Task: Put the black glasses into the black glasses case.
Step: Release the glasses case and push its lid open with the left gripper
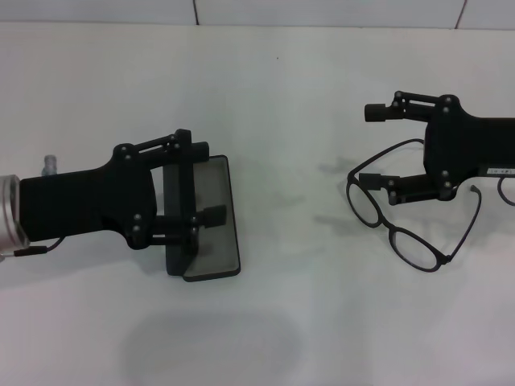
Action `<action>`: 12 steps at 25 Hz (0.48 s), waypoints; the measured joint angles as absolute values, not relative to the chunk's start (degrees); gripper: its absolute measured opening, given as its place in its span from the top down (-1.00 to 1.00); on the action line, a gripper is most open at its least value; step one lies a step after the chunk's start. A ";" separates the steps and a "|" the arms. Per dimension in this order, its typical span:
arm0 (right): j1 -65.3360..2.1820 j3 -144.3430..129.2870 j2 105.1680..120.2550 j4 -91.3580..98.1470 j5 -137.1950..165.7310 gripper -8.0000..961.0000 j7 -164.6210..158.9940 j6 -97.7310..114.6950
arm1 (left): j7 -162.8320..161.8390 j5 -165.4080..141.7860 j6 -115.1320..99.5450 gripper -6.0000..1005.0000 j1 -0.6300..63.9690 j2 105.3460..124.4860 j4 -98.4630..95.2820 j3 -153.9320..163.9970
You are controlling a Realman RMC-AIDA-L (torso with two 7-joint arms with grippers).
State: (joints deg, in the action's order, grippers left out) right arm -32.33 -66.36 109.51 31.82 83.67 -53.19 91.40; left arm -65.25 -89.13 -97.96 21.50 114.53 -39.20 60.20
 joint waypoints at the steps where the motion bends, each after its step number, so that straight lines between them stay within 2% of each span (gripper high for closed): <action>1: -32.33 -66.36 109.51 31.82 83.68 -0.78 -53.18 91.09 | -65.29 -89.08 -97.94 -0.75 21.53 114.54 -39.20 60.20; 12: -31.99 -66.36 109.47 31.90 83.68 -0.78 -53.00 90.61 | -67.42 -88.96 -97.68 -0.74 21.61 115.31 -39.15 59.88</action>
State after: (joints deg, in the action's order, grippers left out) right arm -31.99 -66.36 109.47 31.90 83.68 -53.00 90.61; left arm -67.42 -88.96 -97.68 21.60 115.31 -39.15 59.88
